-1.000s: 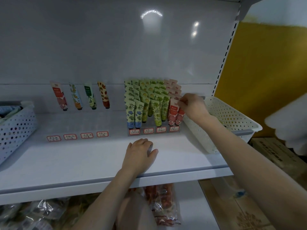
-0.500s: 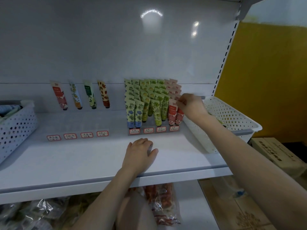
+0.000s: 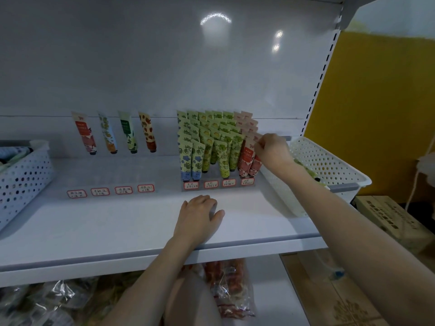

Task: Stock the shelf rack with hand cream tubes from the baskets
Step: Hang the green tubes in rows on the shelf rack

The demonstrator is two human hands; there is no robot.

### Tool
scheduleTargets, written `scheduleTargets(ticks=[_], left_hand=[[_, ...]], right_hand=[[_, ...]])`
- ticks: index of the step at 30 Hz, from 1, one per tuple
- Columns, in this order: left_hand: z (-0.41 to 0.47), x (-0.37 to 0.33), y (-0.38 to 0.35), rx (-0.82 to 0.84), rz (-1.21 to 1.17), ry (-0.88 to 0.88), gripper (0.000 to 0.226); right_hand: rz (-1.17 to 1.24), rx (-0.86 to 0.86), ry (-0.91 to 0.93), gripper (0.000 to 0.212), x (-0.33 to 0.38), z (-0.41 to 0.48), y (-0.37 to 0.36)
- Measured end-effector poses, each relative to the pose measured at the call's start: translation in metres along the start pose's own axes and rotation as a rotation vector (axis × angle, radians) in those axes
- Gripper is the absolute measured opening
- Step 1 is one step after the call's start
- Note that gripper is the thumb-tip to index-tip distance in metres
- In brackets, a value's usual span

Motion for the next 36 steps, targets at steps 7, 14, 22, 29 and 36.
scheduleTargets(ticks=[7,14,22,29,36], left_hand=[[0.0,0.0,-0.001,0.015,0.001,0.004,0.039],[0.0,-0.001,0.001,0.022,-0.012,0.008,0.05],[0.0,0.001,-0.001,-0.002,-0.022,0.002,0.034],[0.0,0.001,0.0,-0.012,-0.025,-0.002,0.033],[0.0,0.0,0.0,-0.024,-0.033,0.006,0.032]], right_hand=[[0.074,0.056,0.001,0.023,-0.003,0.002,0.002],[0.068,0.042,0.038,0.02,0.003,-0.001,0.001],[0.093,-0.003,0.074,0.025,0.006,-0.003,0.002],[0.007,-0.008,0.03,0.025,0.001,-0.001,0.004],[0.009,-0.019,0.047,0.025,-0.002,-0.001,0.005]])
Point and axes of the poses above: each hand's wrist, its own z-axis towards the middle knuckle, its own y-axis out of the back of the hand, x = y × z, the point moved 2 cm from there along z, towards the middle knuckle, and after that the axes turned 12 degrees about z, right-handed, at the moved point
